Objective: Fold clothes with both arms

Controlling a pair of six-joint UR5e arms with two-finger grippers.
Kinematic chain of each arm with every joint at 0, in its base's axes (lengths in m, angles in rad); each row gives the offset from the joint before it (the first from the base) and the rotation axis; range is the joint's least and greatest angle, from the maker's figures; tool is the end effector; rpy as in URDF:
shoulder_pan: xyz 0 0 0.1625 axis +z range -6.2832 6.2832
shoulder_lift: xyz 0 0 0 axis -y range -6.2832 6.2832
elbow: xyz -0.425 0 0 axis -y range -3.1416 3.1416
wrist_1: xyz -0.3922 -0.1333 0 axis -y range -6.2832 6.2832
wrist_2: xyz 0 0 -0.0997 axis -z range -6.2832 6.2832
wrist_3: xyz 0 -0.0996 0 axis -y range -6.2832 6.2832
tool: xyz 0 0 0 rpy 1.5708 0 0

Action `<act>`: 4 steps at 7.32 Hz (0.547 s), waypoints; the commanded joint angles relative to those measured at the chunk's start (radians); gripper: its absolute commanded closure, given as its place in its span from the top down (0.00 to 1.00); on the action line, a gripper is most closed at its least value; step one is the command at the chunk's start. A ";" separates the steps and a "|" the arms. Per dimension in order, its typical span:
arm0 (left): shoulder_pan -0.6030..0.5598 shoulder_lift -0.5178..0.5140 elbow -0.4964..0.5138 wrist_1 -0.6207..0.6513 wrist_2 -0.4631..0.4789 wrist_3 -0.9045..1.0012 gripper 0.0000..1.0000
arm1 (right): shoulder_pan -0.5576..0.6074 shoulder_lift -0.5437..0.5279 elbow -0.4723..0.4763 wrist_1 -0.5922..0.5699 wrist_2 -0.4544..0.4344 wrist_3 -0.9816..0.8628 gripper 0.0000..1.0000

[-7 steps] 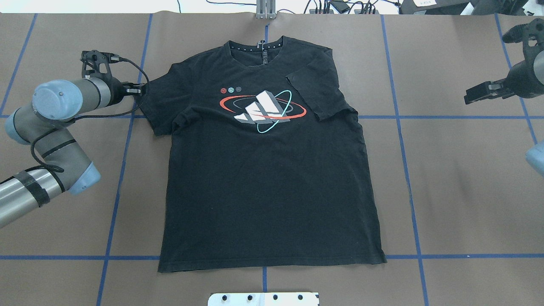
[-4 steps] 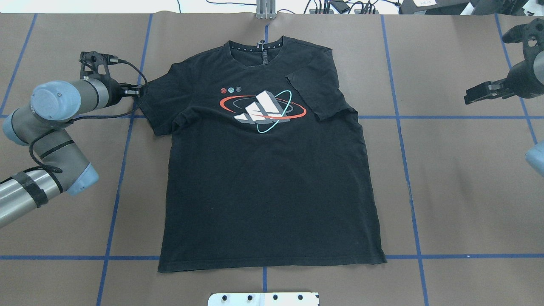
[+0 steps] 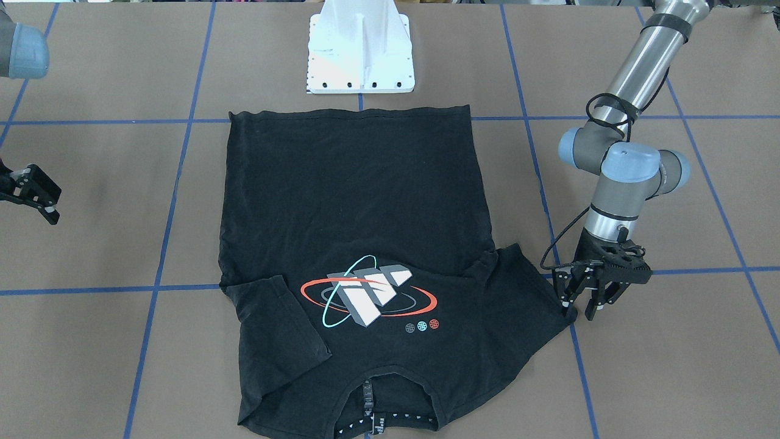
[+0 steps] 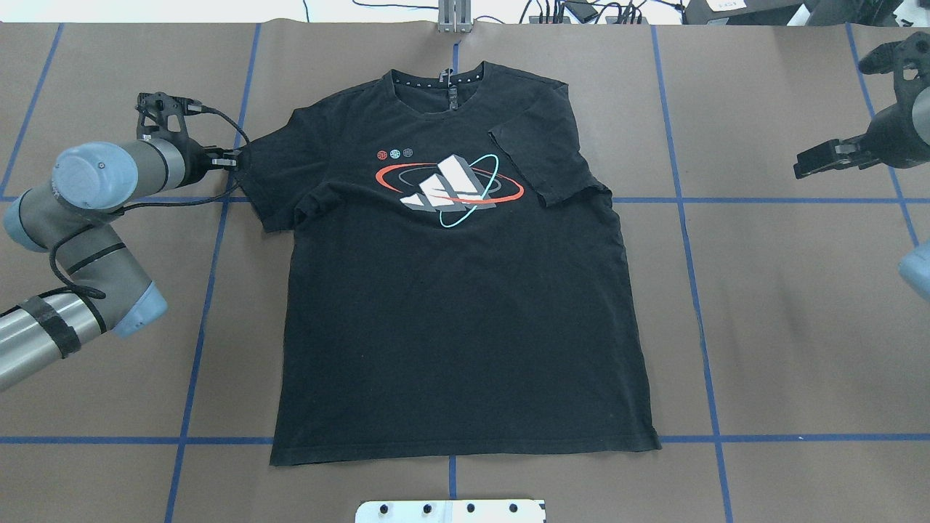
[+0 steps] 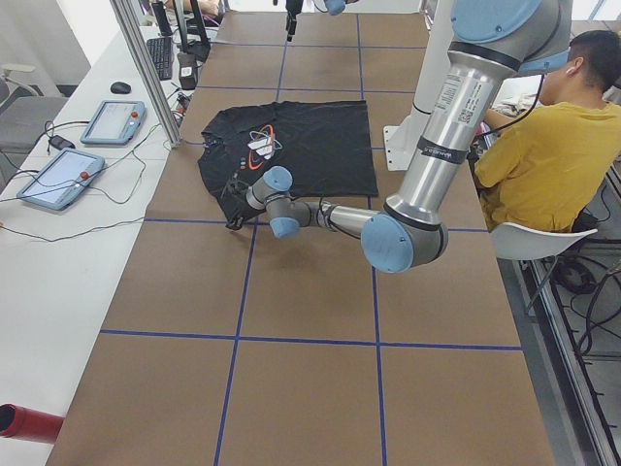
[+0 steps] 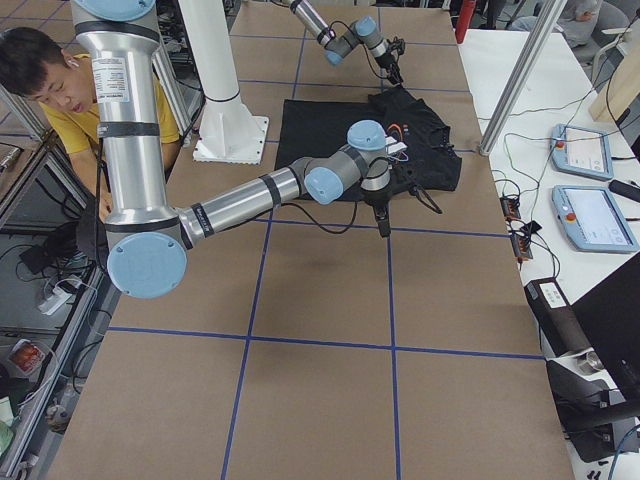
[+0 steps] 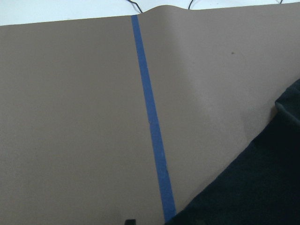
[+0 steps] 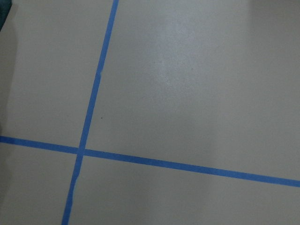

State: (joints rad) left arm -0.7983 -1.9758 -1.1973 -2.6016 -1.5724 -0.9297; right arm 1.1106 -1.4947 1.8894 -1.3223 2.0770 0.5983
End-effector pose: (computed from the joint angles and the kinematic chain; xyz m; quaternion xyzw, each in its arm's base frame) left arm 0.3897 -0.5907 0.5022 0.3334 0.3814 -0.0673 0.8596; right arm -0.1576 -0.5094 0.4454 0.1442 -0.3596 -0.0156 0.9218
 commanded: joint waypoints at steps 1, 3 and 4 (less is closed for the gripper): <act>0.001 0.000 0.001 0.000 0.000 -0.001 0.49 | 0.000 0.001 -0.001 0.000 0.000 0.000 1.00; 0.001 0.000 0.001 0.000 -0.001 -0.001 0.37 | 0.000 0.001 -0.003 0.000 -0.002 0.000 1.00; 0.001 0.000 0.004 0.000 -0.001 -0.001 0.34 | 0.000 0.001 -0.003 0.000 -0.002 0.000 1.00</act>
State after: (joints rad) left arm -0.7977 -1.9757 -1.1955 -2.6016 -1.5734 -0.9311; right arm 1.1106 -1.4941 1.8871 -1.3223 2.0760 0.5983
